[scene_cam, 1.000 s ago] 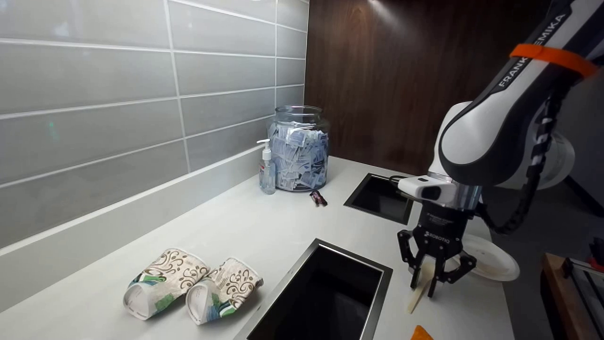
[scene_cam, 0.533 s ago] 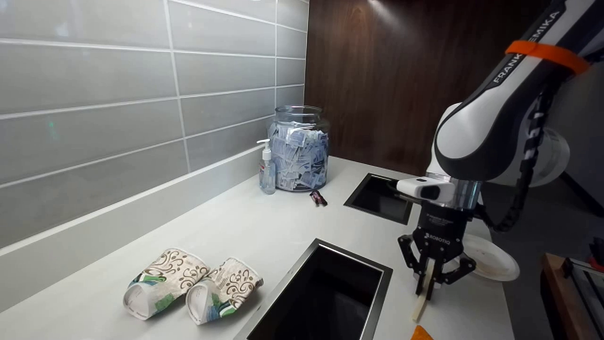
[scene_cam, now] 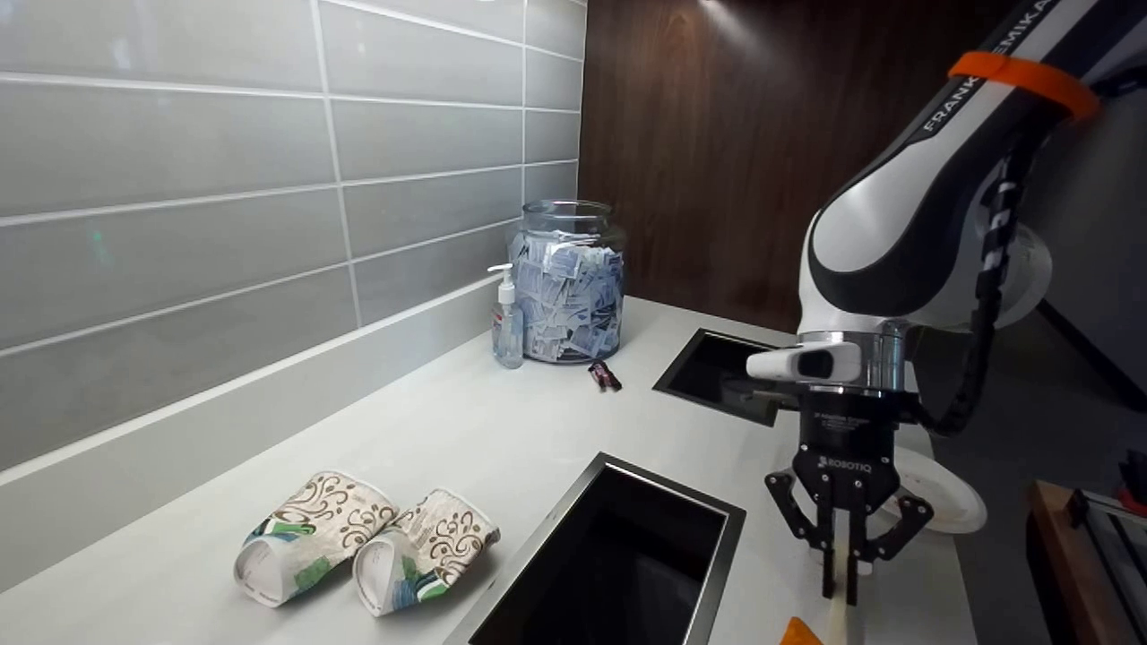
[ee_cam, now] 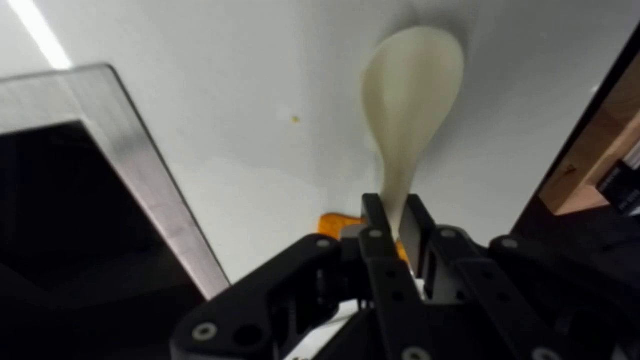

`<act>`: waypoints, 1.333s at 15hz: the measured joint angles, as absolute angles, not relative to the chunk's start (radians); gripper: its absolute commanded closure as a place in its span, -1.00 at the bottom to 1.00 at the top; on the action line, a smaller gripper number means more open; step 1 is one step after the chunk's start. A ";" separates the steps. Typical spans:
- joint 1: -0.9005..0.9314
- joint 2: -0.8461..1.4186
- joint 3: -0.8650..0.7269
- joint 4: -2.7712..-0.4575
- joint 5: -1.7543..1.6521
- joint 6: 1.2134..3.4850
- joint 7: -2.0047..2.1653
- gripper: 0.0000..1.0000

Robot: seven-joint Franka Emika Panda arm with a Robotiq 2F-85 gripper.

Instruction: Use the spoon to push the corn chips into the bin

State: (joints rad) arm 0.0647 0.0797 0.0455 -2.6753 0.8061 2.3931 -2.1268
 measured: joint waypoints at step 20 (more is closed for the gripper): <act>0.075 0.247 0.114 -2.438 0.690 1.838 -2.187 0.93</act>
